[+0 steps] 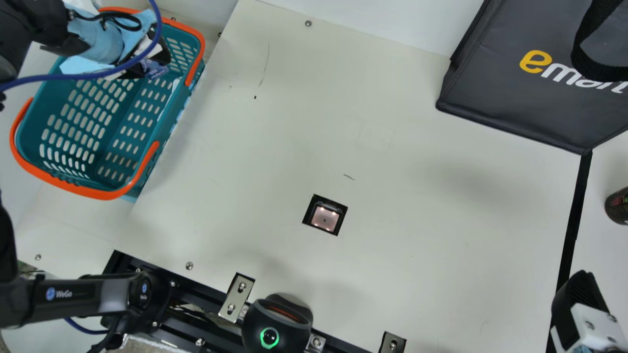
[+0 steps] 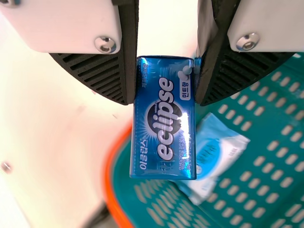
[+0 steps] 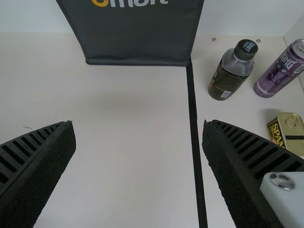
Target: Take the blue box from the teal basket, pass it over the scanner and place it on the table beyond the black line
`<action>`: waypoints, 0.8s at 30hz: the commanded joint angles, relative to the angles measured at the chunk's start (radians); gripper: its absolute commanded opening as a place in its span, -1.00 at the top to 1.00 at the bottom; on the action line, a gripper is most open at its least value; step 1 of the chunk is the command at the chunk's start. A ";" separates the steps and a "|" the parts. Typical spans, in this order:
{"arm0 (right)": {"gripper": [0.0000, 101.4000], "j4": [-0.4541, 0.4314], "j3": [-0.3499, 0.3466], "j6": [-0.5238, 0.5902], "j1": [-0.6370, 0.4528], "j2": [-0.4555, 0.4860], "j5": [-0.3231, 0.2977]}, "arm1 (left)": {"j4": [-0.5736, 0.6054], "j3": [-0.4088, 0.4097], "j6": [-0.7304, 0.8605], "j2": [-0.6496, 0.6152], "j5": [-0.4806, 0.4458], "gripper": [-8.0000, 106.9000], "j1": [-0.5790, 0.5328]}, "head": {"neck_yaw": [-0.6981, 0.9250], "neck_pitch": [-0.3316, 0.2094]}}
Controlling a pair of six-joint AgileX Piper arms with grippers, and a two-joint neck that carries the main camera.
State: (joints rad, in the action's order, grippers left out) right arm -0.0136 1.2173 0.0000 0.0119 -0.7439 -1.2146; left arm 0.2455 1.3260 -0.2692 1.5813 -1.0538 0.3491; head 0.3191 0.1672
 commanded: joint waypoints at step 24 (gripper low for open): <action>-0.87 0.000 0.000 0.000 0.000 0.000 -0.001 | -0.065 -0.244 -0.193 -0.187 0.018 1.00 -0.538 | 0.002 -0.029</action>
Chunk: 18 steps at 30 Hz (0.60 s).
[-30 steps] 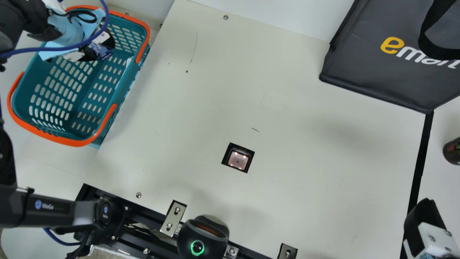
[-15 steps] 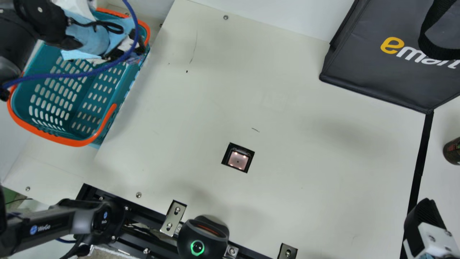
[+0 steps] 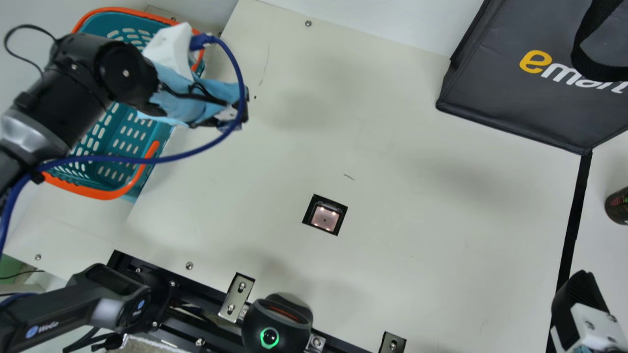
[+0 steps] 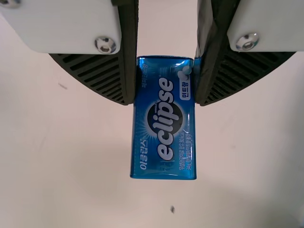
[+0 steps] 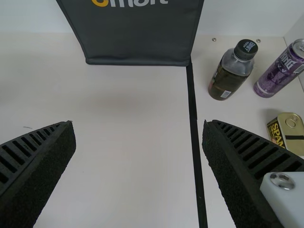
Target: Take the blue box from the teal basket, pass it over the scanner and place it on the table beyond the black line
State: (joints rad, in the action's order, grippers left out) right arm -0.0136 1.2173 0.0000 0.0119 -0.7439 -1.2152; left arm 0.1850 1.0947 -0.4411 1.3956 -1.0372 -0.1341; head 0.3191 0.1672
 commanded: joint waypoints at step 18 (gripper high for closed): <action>-0.87 0.000 0.000 0.000 0.000 0.000 0.000 | -0.073 -0.118 -0.288 -0.005 0.049 1.00 -0.464 | 0.002 -0.029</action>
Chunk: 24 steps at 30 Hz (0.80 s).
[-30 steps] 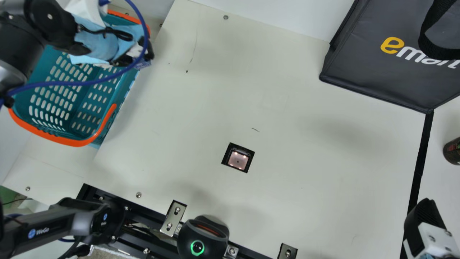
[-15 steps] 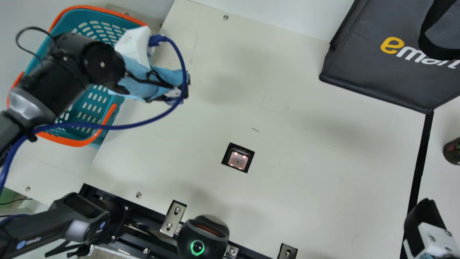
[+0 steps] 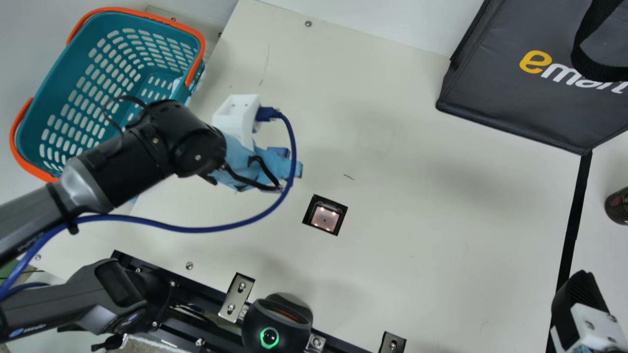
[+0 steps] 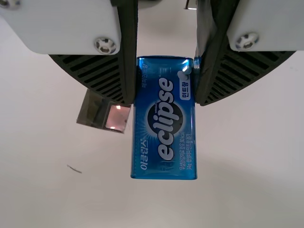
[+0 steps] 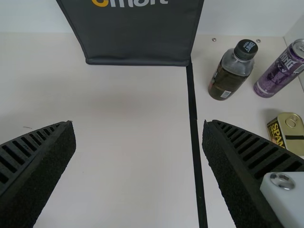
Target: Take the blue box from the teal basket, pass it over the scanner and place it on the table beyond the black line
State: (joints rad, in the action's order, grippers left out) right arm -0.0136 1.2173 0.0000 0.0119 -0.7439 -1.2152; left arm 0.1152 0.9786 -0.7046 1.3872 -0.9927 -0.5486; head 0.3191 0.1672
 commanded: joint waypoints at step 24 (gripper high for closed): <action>-0.87 0.000 0.000 0.000 0.000 0.000 0.001 | -0.158 -0.017 -0.318 0.171 0.184 1.00 -0.371 | 0.002 -0.029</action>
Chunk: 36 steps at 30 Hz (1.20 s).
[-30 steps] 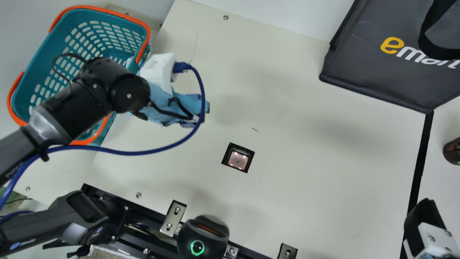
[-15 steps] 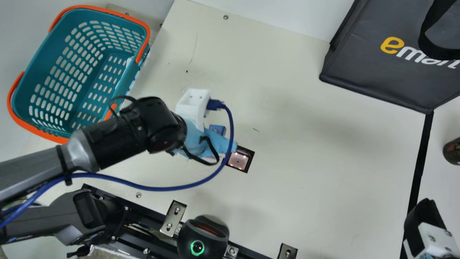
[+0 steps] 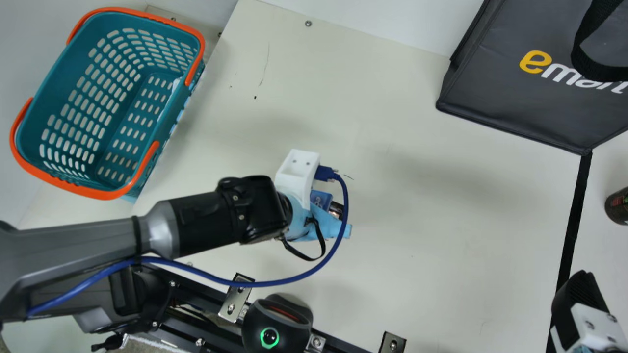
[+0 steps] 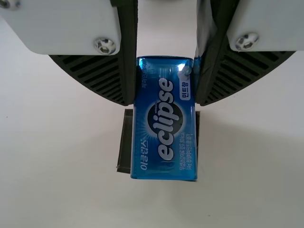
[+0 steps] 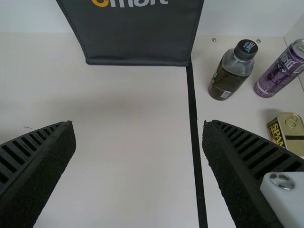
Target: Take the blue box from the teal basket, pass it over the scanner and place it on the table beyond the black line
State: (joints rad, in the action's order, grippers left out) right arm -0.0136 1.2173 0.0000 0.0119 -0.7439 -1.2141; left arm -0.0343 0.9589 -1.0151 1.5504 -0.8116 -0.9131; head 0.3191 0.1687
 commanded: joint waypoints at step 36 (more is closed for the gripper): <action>-0.87 0.000 0.000 0.000 0.000 0.000 0.000 | -0.109 0.132 -0.030 0.171 -0.063 1.00 -0.051 | 0.002 -0.030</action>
State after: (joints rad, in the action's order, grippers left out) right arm -0.0136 1.2173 0.0000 0.0119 -0.7439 -1.2143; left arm -0.1457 1.0801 -1.0454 1.7178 -0.8722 -0.9619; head 0.3175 0.1672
